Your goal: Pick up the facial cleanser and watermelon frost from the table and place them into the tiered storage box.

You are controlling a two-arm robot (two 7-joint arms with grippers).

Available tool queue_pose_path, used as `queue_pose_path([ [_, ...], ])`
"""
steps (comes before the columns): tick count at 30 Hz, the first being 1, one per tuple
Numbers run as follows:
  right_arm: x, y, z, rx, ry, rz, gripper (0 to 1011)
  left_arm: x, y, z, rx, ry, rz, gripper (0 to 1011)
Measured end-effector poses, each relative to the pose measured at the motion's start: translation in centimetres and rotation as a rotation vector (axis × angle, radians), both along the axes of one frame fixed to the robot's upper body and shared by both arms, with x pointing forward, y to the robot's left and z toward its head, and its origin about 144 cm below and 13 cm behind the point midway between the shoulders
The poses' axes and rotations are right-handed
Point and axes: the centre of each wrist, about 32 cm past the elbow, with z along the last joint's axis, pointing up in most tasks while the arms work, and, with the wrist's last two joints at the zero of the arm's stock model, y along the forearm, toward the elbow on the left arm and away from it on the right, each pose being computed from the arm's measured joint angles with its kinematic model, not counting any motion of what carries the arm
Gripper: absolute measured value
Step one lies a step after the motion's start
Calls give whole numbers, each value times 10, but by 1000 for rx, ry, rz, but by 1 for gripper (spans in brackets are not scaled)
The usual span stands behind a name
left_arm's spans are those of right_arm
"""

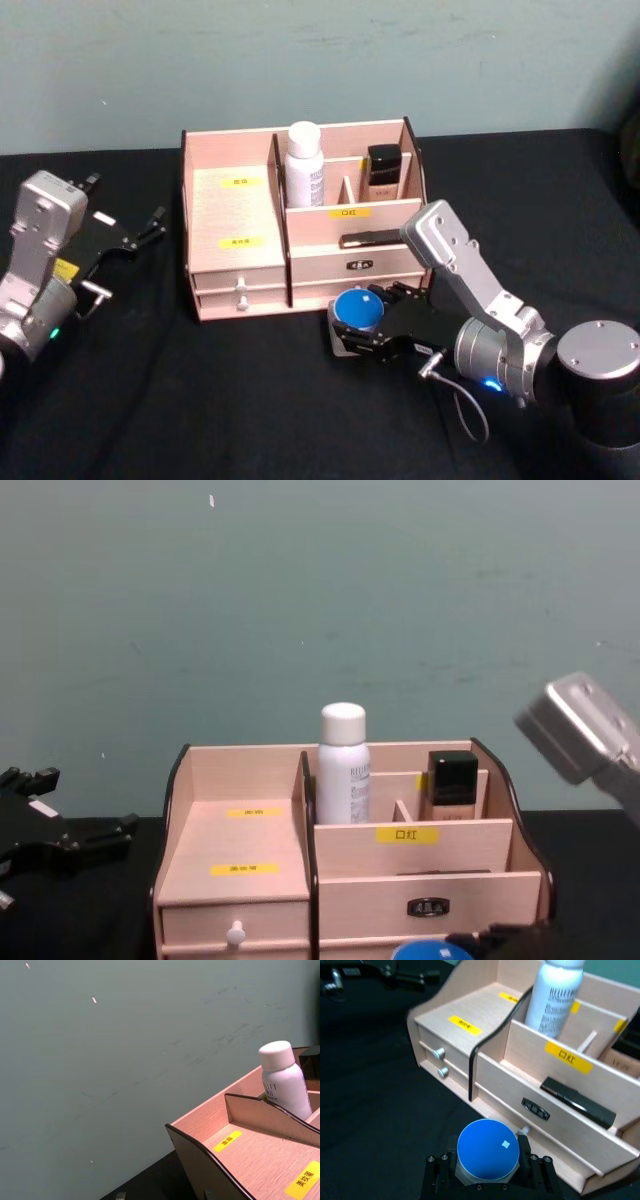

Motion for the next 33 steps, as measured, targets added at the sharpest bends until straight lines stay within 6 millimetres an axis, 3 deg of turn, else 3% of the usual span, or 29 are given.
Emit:
queue_pose_path([
  [10,-1,3,24,43,-59,70,728,0,0,0,0,0,0,1010],
  [20,-1,29,53,85,-122,186,728,0,0,0,0,0,0,1010],
  [33,21,63,63,101,-165,238,728,0,0,0,0,0,0,1010],
])
